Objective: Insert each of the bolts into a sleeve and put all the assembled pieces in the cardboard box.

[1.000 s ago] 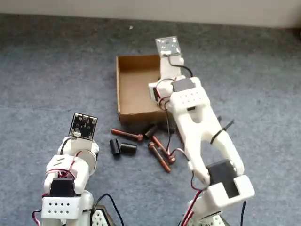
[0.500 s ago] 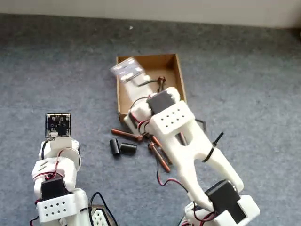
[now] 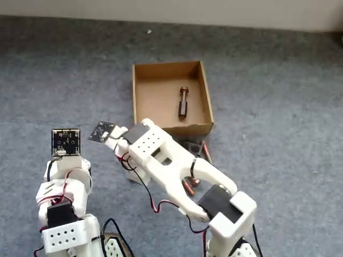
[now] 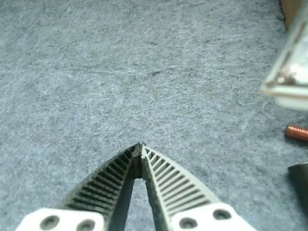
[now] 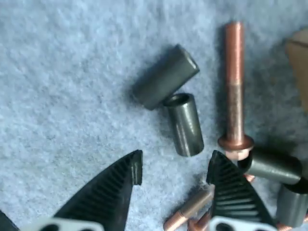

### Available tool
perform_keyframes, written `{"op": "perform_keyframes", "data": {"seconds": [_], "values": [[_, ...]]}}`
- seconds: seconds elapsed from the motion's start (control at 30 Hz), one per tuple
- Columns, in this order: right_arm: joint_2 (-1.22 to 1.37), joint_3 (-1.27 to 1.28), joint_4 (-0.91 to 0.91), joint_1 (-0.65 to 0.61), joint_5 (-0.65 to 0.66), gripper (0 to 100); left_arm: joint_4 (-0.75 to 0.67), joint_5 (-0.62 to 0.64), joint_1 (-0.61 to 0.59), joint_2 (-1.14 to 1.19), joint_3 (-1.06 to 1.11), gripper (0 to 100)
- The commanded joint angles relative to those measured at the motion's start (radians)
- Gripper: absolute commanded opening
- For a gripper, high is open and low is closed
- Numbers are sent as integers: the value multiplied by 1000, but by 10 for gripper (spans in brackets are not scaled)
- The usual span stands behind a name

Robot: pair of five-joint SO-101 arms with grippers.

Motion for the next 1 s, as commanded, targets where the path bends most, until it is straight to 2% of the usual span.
{"op": "perform_keyframes", "data": {"seconds": [0.0,0.27,0.53,0.63,0.83,0.97], "values": [[12,-64,-28,-7,34,208,-18,-11,-12,-8,-48,7],[99,-64,-108,-5,57,204,-18,-11,4,-8,-44,7],[170,-67,-108,10,57,90,-18,-12,21,-8,-41,7],[191,-68,-125,35,55,15,-18,-12,21,-8,-41,7],[113,-62,-119,53,51,5,-18,-12,21,-8,-41,7],[-12,-64,-48,54,49,5,-18,-12,21,-8,-41,7]]}}
